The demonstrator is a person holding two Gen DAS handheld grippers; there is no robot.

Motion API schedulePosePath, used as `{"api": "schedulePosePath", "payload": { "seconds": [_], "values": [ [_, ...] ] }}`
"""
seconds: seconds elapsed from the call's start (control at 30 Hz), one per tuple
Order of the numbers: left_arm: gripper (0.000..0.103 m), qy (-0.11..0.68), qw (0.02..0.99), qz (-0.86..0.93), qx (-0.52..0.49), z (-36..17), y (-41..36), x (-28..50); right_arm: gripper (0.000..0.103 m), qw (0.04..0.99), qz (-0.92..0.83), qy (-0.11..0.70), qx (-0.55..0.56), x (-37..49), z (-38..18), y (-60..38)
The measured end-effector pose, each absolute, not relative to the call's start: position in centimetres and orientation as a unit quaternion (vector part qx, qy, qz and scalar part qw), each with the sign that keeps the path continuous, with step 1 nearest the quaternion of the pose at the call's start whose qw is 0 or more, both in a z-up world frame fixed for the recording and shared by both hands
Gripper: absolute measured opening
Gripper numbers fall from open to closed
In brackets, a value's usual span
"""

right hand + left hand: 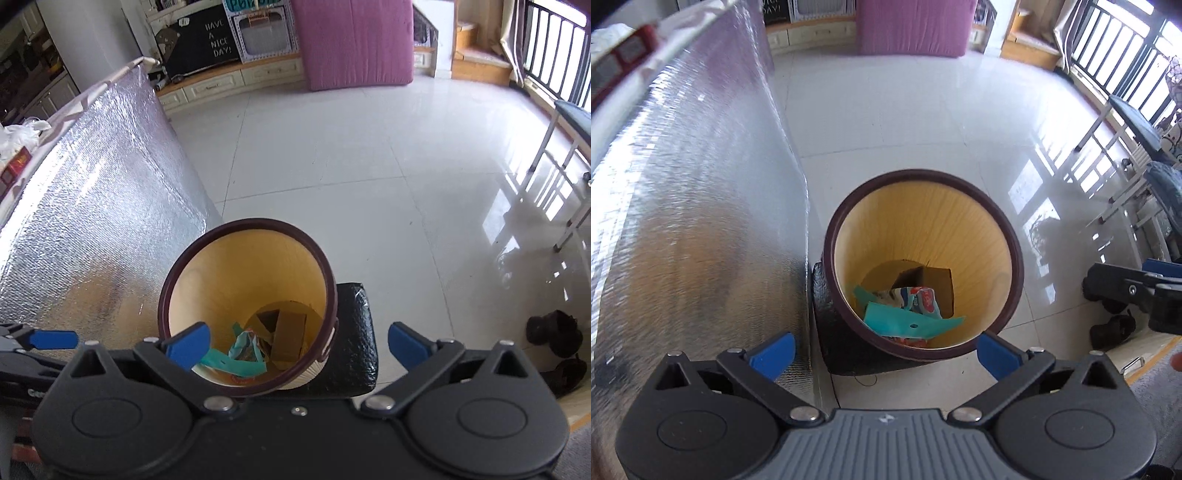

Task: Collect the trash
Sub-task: 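Lift both tools out of the wastebasket and move back toward the table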

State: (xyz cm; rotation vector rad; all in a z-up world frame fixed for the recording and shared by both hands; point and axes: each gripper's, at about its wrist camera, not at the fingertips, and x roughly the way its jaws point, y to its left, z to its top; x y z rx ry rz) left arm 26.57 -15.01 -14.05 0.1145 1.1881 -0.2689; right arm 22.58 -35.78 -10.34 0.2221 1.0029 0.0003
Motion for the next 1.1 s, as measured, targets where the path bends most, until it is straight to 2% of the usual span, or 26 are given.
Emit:
{"api": "schedulePosePath", "payload": {
  "seconds": [0.57,1.1],
  "values": [
    [0.103,0.470,0.870,-0.145,0.019,-6.7,-12.9,20.7,0.103,0.902,-0.026,0.424,0.076,15.2,-5.3,-35.4],
    [0.103,0.399,0.904,-0.154,-0.010,-2.2,-8.9,15.7,0.103,0.930,-0.041,0.358,0.070,9.6,-0.8,-33.9]
  ]
}}
